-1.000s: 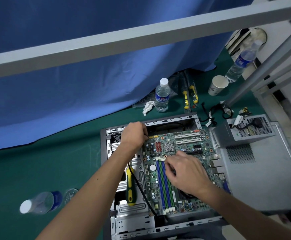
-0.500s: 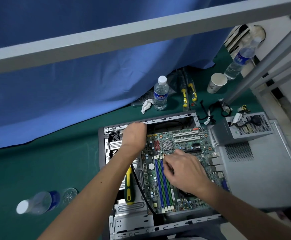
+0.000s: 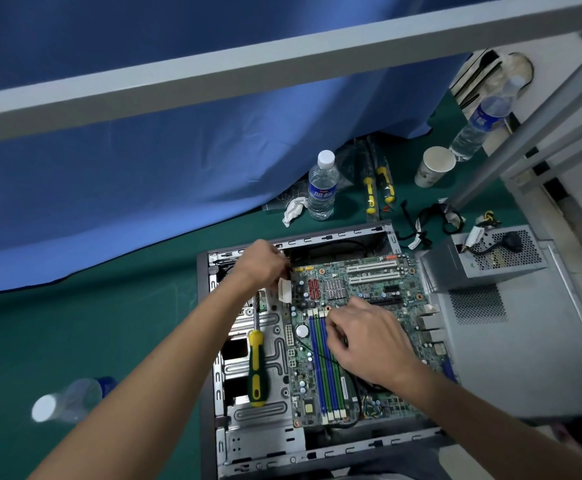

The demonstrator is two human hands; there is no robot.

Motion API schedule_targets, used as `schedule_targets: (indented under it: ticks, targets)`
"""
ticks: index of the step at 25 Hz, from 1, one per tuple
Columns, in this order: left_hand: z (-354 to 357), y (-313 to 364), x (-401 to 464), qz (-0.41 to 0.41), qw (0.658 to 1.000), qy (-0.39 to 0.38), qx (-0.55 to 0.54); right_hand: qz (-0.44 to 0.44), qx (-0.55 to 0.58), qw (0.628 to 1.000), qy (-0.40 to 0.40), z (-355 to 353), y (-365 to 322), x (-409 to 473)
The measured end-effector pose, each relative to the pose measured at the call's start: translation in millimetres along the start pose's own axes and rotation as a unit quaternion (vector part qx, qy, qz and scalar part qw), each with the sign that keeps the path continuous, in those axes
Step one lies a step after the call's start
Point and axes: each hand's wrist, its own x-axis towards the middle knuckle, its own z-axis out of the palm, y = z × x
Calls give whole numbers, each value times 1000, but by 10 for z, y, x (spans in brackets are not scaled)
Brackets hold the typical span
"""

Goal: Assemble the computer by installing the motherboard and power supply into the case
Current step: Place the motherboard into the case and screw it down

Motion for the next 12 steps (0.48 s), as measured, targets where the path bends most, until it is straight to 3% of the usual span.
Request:
schedule_targets:
  ticks: [3,8,12]
  targets:
    - [-58,-45,-5,-25,998,-33,-46,-3,2,1000,-3,-25,2,6]
    - [38,-88,13,112,979,69,154,-10,8,1000,-8,-45,-7,8]
    - [67,-40,47,115,965,90,219,-10,3,1000,-10,-50,8,20]
